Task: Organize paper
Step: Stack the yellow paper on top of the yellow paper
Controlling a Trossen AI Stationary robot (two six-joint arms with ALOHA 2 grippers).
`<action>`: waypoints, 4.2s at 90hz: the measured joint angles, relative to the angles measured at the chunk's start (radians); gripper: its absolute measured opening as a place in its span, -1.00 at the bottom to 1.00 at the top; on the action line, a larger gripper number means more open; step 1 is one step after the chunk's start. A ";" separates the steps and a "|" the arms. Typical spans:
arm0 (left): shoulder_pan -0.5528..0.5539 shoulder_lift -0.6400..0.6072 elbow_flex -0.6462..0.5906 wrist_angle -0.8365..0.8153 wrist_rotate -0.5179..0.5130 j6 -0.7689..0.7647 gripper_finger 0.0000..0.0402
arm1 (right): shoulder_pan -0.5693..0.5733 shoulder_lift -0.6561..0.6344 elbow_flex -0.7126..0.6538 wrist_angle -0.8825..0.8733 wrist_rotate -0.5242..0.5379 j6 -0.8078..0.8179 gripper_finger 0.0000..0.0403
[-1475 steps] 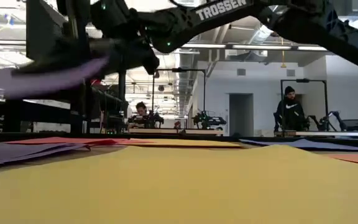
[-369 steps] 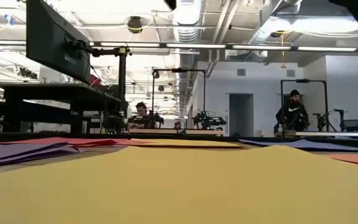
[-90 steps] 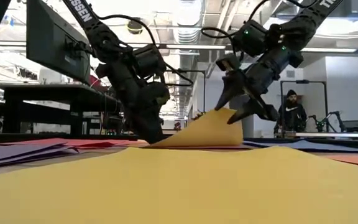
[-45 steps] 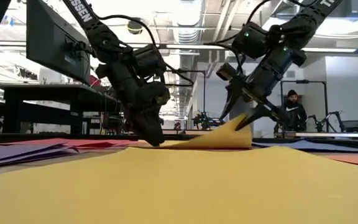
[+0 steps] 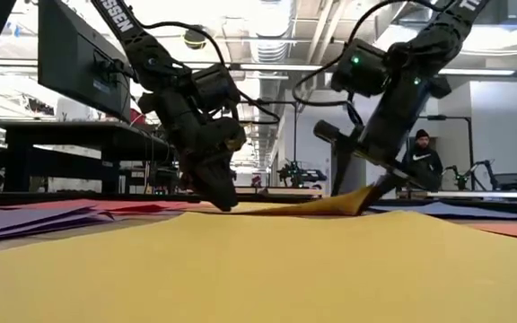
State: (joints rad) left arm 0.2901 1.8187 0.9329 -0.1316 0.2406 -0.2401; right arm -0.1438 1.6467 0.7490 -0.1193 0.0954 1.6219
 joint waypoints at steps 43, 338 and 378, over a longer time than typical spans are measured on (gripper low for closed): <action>0.000 0.001 0.000 0.012 0.020 0.019 -0.28 | -0.056 0.028 -0.001 0.097 0.057 -0.057 -0.32; 0.175 -0.329 0.211 0.030 0.207 0.441 -0.10 | -0.160 -0.450 0.137 -0.431 -0.591 -1.500 -1.00; 0.137 -0.348 0.211 -0.056 0.228 0.415 -0.10 | -0.188 -0.450 0.137 -0.427 -0.587 -1.503 -1.00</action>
State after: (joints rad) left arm 0.4274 1.4712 1.1435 -0.1877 0.4686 0.1754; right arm -0.3313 1.1969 0.8856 -0.5461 -0.4915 0.1192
